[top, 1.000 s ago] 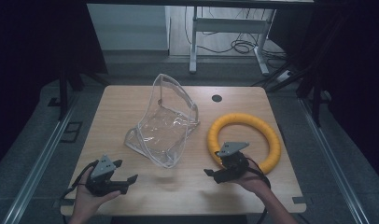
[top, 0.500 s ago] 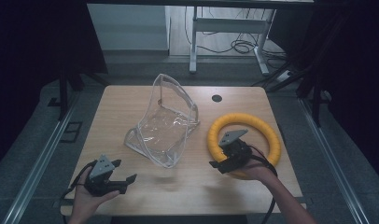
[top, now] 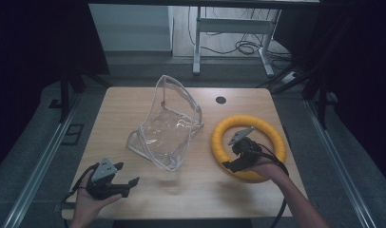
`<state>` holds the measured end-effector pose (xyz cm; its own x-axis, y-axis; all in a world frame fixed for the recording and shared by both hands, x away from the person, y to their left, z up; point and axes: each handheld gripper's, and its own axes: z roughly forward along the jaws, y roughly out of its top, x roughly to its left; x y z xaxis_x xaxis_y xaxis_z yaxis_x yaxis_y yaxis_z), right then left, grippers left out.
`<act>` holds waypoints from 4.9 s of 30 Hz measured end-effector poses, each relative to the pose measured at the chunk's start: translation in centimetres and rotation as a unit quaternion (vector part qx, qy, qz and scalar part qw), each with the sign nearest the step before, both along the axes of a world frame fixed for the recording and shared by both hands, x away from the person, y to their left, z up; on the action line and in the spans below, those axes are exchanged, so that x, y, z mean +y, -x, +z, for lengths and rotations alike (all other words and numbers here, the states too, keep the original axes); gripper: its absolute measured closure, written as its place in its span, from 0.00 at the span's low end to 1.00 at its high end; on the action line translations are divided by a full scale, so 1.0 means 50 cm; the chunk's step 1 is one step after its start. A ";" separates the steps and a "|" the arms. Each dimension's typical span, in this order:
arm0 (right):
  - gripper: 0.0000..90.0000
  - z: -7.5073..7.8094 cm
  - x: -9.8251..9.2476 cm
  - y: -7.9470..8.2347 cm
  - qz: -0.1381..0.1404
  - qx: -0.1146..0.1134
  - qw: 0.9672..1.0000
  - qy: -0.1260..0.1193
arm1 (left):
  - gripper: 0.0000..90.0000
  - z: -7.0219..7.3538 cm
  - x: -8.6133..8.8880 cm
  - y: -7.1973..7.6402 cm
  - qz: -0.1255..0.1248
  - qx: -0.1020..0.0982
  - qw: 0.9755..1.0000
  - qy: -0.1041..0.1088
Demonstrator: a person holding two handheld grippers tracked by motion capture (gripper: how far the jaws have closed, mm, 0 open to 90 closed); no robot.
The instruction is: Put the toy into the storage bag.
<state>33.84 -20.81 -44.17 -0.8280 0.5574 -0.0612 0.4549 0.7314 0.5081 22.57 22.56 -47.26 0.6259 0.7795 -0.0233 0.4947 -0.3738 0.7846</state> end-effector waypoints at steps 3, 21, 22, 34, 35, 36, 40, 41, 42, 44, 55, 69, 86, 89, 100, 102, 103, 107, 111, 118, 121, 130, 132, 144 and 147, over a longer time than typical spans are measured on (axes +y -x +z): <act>0.29 -0.007 -0.003 -0.004 -0.001 0.005 1.000 0.010 | 0.23 -0.001 -0.001 0.000 -0.001 0.001 1.000 -0.001; 0.28 -0.060 -0.013 -0.029 0.001 0.063 0.994 0.088 | 0.23 0.001 0.000 0.001 -0.004 0.001 1.000 0.005; 0.28 -0.064 -0.012 -0.029 0.001 0.067 0.994 0.090 | 0.23 0.001 0.001 0.001 -0.005 0.001 1.000 0.008; 0.35 -0.101 -0.001 -0.033 0.023 0.090 0.985 0.145 | 0.23 0.001 0.000 0.001 -0.005 0.002 1.000 0.006; 0.36 -0.103 0.000 -0.033 0.025 0.090 0.985 0.148 | 0.23 0.001 0.000 0.001 -0.005 0.002 1.000 0.006; 0.37 -0.104 0.001 -0.034 0.026 0.093 0.984 0.151 | 0.23 0.000 -0.001 0.000 -0.005 0.002 1.000 0.005; 0.41 -0.108 0.003 -0.034 0.032 0.097 0.983 0.156 | 0.23 0.000 -0.001 0.001 -0.005 0.003 1.000 0.006; 0.43 -0.108 0.004 -0.034 0.033 0.096 0.982 0.159 | 0.23 0.001 0.000 0.001 -0.005 0.002 1.000 0.006; 0.45 -0.109 0.004 -0.034 0.033 0.096 0.982 0.160 | 0.23 0.001 0.000 0.001 -0.005 0.002 1.000 0.006; 0.47 -0.110 0.004 -0.035 0.036 0.099 0.981 0.161 | 0.23 0.001 0.000 0.001 -0.005 0.002 1.000 0.006; 0.57 -0.110 0.007 -0.045 0.055 0.127 0.977 0.161 | 0.23 0.001 0.001 0.001 -0.004 0.002 1.000 0.005; 0.58 -0.082 -0.005 -0.038 0.052 0.110 0.982 0.143 | 0.23 0.002 0.002 0.001 -0.003 0.000 1.000 0.006; 0.58 -0.030 -0.011 -0.024 0.043 0.080 0.992 0.091 | 0.23 0.002 0.001 0.000 -0.003 0.001 1.000 0.005; 0.58 -0.015 -0.010 -0.021 0.041 0.068 0.994 0.077 | 0.23 0.002 0.001 0.000 -0.003 0.001 1.000 0.006; 0.58 0.045 -0.011 -0.013 0.032 0.016 0.999 0.012 | 0.23 0.002 0.002 0.001 -0.003 0.000 1.000 0.006; 0.58 0.058 -0.011 -0.011 0.031 0.003 1.000 -0.003 | 0.23 0.002 0.002 0.001 -0.003 0.000 1.000 0.006; 0.58 0.063 -0.012 -0.012 0.033 0.000 0.999 -0.009 | 0.23 0.002 0.002 0.001 -0.003 0.000 1.000 0.006; 0.58 0.076 -0.013 -0.011 0.027 -0.012 0.999 -0.026 | 0.23 0.002 0.002 0.000 -0.002 0.000 1.000 0.006; 0.58 0.101 -0.016 -0.007 0.024 -0.037 0.998 -0.053 | 0.23 0.002 0.002 0.000 -0.002 0.000 1.000 0.007; 0.58 0.136 -0.015 0.002 0.028 -0.065 0.994 -0.082 | 0.23 0.002 0.002 0.000 -0.002 0.000 1.000 0.007; 0.58 0.144 -0.012 0.005 0.029 -0.073 0.993 -0.092 | 0.23 0.002 0.002 0.000 -0.002 0.000 1.000 0.008; 0.58 0.155 -0.005 0.003 0.021 -0.087 0.987 -0.133 | 0.23 0.002 0.003 0.000 -0.002 -0.001 1.000 0.004; 0.58 0.156 -0.006 0.003 0.020 -0.090 0.986 -0.140 | 0.23 0.002 0.003 0.000 -0.003 -0.001 1.000 0.004; 0.57 0.166 -0.006 0.003 0.020 -0.102 0.973 -0.208 | 0.23 0.000 0.000 -0.001 -0.005 0.001 1.000 0.004; 0.57 0.169 -0.005 0.004 0.021 -0.103 0.970 -0.220 | 0.23 0.000 0.000 -0.001 -0.005 0.001 1.000 0.004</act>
